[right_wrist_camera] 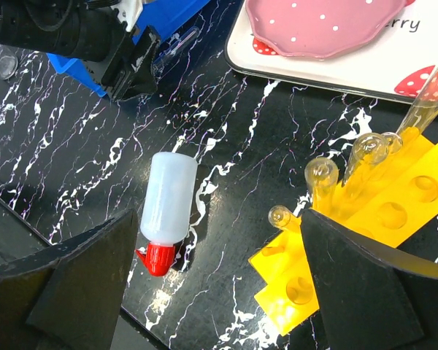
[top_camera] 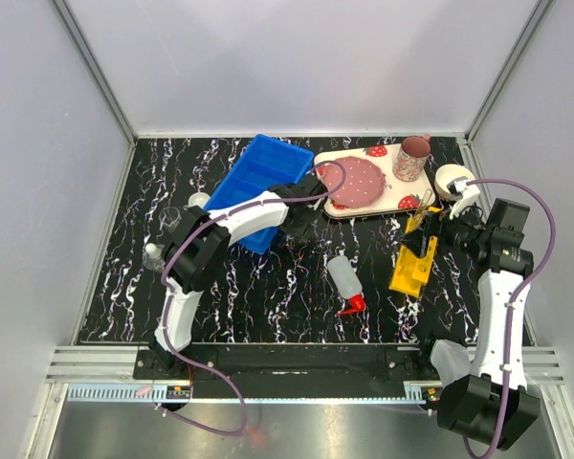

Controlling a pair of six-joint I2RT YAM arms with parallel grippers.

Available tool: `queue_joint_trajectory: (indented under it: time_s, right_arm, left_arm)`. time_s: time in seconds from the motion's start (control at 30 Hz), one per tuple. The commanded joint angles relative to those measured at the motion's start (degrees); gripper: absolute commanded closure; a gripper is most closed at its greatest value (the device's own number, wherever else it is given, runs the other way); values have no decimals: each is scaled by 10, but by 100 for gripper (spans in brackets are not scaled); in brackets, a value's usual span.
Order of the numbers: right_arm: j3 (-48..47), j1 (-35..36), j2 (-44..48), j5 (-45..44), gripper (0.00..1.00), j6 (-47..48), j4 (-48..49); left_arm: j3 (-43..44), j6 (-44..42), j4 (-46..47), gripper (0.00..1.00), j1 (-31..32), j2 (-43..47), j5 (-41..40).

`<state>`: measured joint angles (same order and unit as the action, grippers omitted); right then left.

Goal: Organize the chemistry lab equipment

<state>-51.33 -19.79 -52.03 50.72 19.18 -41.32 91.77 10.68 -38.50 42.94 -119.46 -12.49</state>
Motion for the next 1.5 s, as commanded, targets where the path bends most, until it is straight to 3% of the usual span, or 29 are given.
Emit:
queue_joint_trajectory:
  time_s: [0.0,0.3,0.6,0.73,0.87,1.0,1.1,1.27,1.33,1.47]
  right_arm:
    - [-5,-4,3,22,2,-5,22]
    - [-3,-7,6,19,2,-3,23]
    - [-1,-13,11,25,2,-3,22]
    - [1,-17,19,32,2,-1,22]
    - [4,-19,34,43,2,9,17]
    - [-2,-20,53,58,1,26,4]
    - [-36,-19,39,71,1,65,-44]
    - [-154,-18,-47,119,1,267,-297]
    - [-195,-17,-69,122,2,305,-376]
    - [-228,4,-93,108,2,314,-408]
  left_arm:
    - [37,-15,-16,40,-7,-18,-27]
    - [58,-15,-24,48,-10,-58,-17]
    - [46,-7,-24,67,-21,-57,50]
    - [15,7,-5,73,-21,-45,92]
    - [-33,22,40,86,-20,-16,145]
    - [-101,43,97,89,-15,44,164]
    - [-162,53,149,89,-13,86,170]
    - [-271,65,255,89,-8,198,167]
    - [-310,68,295,90,-2,241,168]
    - [-367,74,358,90,22,309,169]
